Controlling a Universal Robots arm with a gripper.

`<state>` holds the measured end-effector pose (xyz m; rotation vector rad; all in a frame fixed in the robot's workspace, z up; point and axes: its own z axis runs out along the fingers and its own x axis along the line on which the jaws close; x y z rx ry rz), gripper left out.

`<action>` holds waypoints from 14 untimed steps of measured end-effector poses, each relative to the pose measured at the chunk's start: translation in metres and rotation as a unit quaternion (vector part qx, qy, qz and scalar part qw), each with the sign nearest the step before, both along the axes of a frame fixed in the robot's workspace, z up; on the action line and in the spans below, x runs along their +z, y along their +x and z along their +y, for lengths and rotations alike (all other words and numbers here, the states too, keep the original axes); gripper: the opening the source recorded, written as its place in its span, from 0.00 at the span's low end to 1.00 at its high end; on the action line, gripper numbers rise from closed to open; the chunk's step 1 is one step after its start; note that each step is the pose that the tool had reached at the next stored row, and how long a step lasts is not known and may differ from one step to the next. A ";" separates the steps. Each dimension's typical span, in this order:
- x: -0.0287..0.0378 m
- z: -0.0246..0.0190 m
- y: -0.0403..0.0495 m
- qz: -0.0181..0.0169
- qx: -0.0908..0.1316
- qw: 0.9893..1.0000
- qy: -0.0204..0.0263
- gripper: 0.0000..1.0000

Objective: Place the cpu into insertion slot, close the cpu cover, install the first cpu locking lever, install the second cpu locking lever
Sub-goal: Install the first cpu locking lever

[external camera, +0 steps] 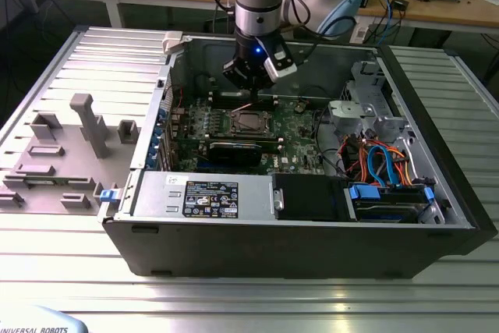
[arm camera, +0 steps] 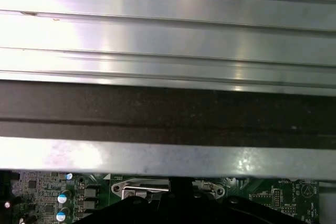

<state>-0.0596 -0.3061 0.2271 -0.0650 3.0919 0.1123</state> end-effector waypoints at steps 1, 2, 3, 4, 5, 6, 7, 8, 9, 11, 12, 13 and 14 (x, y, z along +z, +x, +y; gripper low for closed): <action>-0.0010 0.0000 0.0009 0.000 -0.002 1.000 0.000 0.11; -0.0021 0.0000 0.0021 0.000 -0.005 1.000 0.000 0.11; -0.0029 0.0000 0.0029 0.000 -0.007 1.000 0.000 0.11; -0.0033 0.0000 0.0033 0.000 -0.009 1.000 0.000 0.11; -0.0039 0.0000 0.0037 0.000 -0.010 1.000 0.000 0.11; -0.0046 0.0000 0.0039 0.000 -0.011 1.000 0.000 0.11; -0.0053 0.0000 0.0040 0.000 -0.012 1.000 0.000 0.11; -0.0061 0.0000 0.0042 0.000 -0.013 1.000 0.000 0.11; -0.0069 0.0000 0.0045 0.000 -0.013 1.000 0.000 0.11; -0.0087 0.0000 0.0051 0.000 -0.015 1.000 0.000 0.11; -0.0094 0.0000 0.0055 0.000 -0.016 1.000 0.000 0.11; -0.0100 0.0000 0.0056 0.000 -0.017 1.000 0.000 0.11; -0.0108 0.0000 0.0059 0.000 -0.018 1.000 0.000 0.11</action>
